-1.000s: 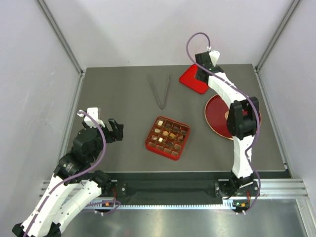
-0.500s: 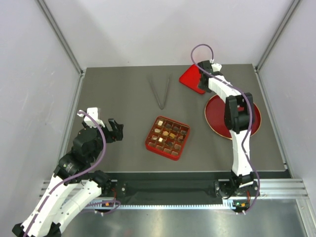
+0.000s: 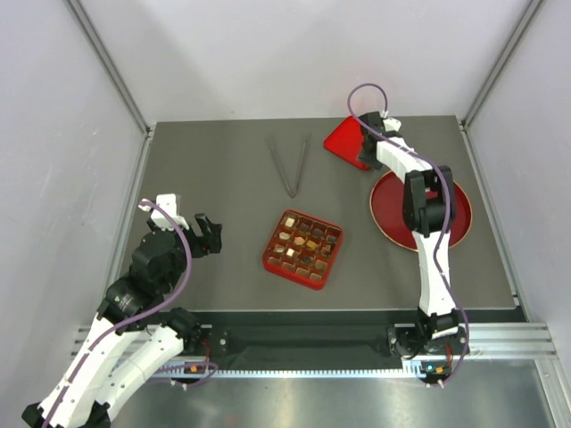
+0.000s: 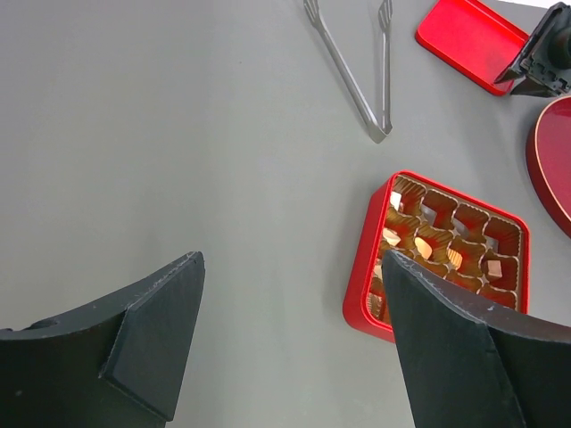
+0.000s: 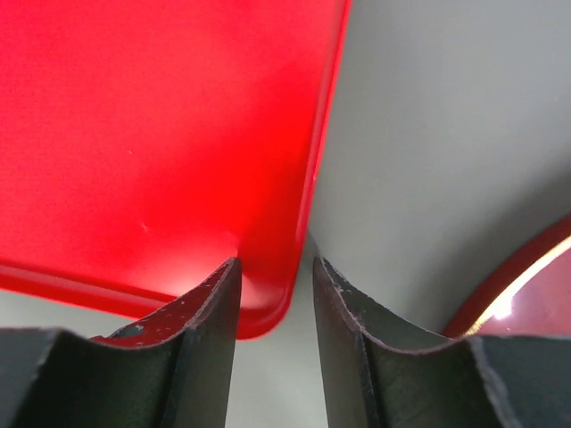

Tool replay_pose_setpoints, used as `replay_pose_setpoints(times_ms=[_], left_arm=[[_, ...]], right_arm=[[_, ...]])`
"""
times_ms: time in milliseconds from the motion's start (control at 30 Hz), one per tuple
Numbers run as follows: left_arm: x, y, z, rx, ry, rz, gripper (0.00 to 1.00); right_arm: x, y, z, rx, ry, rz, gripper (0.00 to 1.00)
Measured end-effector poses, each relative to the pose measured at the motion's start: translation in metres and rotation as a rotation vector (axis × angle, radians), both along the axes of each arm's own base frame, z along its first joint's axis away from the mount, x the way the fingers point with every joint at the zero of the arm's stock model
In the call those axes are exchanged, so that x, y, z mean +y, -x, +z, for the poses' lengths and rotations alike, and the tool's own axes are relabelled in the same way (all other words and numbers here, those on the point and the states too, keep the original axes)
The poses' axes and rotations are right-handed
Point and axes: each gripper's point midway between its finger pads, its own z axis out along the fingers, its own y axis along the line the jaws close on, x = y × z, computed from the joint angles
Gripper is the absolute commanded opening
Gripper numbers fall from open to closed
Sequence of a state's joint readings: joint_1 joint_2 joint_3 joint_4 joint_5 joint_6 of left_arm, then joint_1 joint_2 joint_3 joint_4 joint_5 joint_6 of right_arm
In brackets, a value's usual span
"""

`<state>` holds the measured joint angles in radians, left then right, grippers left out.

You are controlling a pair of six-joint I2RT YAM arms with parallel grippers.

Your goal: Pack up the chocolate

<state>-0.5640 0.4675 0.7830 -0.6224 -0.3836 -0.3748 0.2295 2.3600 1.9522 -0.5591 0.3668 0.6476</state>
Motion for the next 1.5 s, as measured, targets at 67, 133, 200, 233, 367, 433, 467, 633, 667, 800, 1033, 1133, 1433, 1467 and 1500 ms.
replay_pose_setpoints(times_ms=[67,133,200,233,367,433,467,633,667,800,1033,1133,1433,1467,1500], left_arm=[[0.0,0.0,0.0,0.0,0.0,0.0,0.85],[0.0,0.0,-0.001,0.002,-0.002,0.002,0.85],[0.0,-0.001,-0.001,0.005,-0.005,0.004,0.85],[0.0,-0.001,-0.002,0.007,-0.006,0.005,0.85],[0.001,-0.001,-0.002,0.007,-0.006,0.008,0.84],[0.0,-0.001,-0.002,0.009,-0.004,0.008,0.84],[0.0,-0.001,-0.002,0.012,0.001,0.009,0.84],[-0.008,0.001,0.011,0.039,0.038,-0.018,0.82],[-0.012,0.001,0.018,0.038,0.056,-0.027,0.82],[-0.023,0.001,0.055,0.007,0.138,-0.06,0.82],[-0.035,0.003,0.081,0.023,0.215,-0.097,0.83],[-0.044,0.003,0.078,0.054,0.242,-0.12,0.83],[-0.093,-0.013,0.077,0.167,0.304,-0.259,0.85],[-0.1,-0.015,0.078,0.179,0.313,-0.282,0.85],[-0.107,-0.016,0.079,0.189,0.324,-0.31,0.85]], right_arm=[[0.0,-0.003,0.0,-0.003,-0.001,0.0,0.33],[0.0,-0.005,-0.001,-0.002,0.002,-0.001,0.28],[0.0,-0.008,-0.001,-0.002,0.008,0.003,0.19],[0.0,-0.009,-0.001,0.0,0.011,0.005,0.16],[-0.001,-0.007,-0.001,0.021,0.015,0.011,0.0],[0.001,-0.007,-0.001,0.024,-0.006,0.018,0.0],[0.003,-0.007,-0.001,0.026,-0.019,0.028,0.0],[0.013,-0.007,0.016,0.004,-0.077,0.063,0.0],[0.015,-0.006,0.023,-0.008,-0.09,0.07,0.0],[0.016,0.002,0.067,-0.077,-0.132,0.089,0.0],[-0.008,0.017,0.138,-0.216,-0.189,0.08,0.0],[-0.021,0.037,0.156,-0.236,-0.204,0.075,0.0],[0.021,0.179,0.2,-0.314,-0.291,0.272,0.0],[0.031,0.196,0.205,-0.329,-0.298,0.308,0.0],[0.043,0.215,0.21,-0.35,-0.308,0.354,0.0]])
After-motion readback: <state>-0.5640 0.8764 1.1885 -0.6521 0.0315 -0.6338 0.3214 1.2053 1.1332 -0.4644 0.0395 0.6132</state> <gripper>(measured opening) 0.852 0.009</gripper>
